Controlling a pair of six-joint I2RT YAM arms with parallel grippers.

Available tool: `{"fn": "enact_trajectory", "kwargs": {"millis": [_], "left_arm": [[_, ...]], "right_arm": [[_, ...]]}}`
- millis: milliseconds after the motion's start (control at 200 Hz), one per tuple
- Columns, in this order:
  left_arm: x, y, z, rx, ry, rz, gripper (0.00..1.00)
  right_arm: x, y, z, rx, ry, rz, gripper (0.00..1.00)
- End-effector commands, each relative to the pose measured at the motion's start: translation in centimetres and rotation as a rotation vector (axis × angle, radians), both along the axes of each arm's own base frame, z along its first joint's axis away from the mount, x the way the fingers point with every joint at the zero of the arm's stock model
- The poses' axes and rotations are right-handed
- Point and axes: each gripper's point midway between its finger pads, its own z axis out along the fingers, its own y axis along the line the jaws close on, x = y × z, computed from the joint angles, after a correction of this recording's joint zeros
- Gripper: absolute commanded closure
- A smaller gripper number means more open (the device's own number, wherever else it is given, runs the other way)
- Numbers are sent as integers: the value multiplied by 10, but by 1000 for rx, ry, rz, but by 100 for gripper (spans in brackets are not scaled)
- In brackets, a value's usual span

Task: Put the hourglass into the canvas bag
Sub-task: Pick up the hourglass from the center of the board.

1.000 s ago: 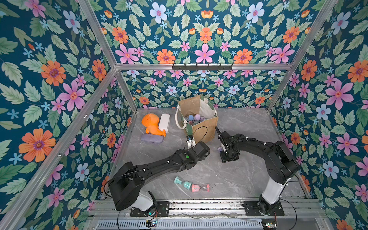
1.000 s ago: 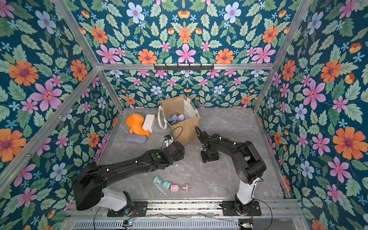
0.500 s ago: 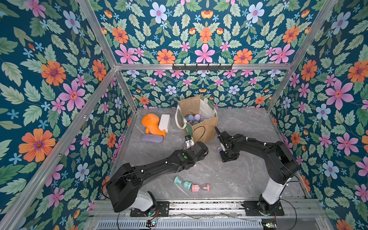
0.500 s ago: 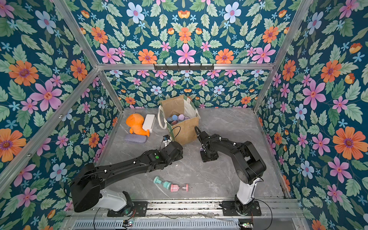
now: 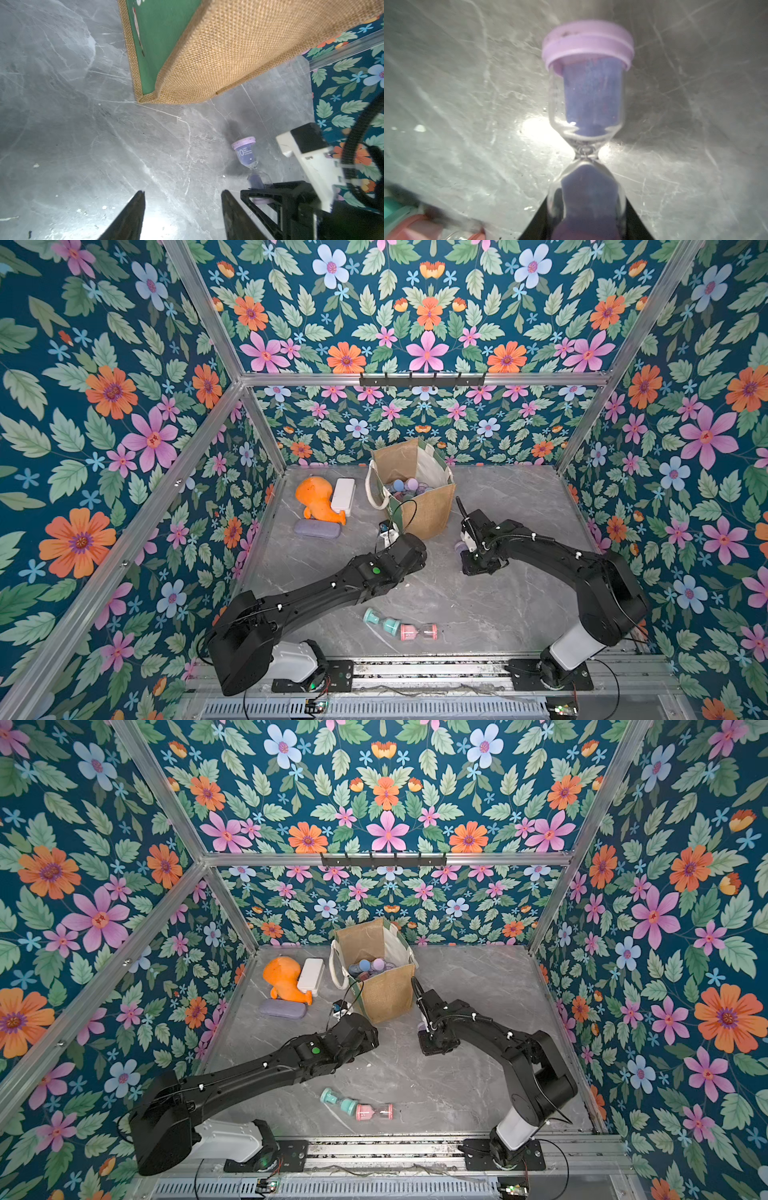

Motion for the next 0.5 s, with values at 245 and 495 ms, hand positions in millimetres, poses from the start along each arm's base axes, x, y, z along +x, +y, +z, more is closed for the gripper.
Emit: {"fn": "enact_trajectory", "kwargs": {"millis": [245, 495], "left_arm": [[3, 3, 41, -60, -84, -14, 38], [15, 35, 77, 19, -166, 10, 36]], "right_arm": [[0, 31, 105, 195, -191, 19, 68], [33, 64, 191, 317, -368, 41, 68]]}}
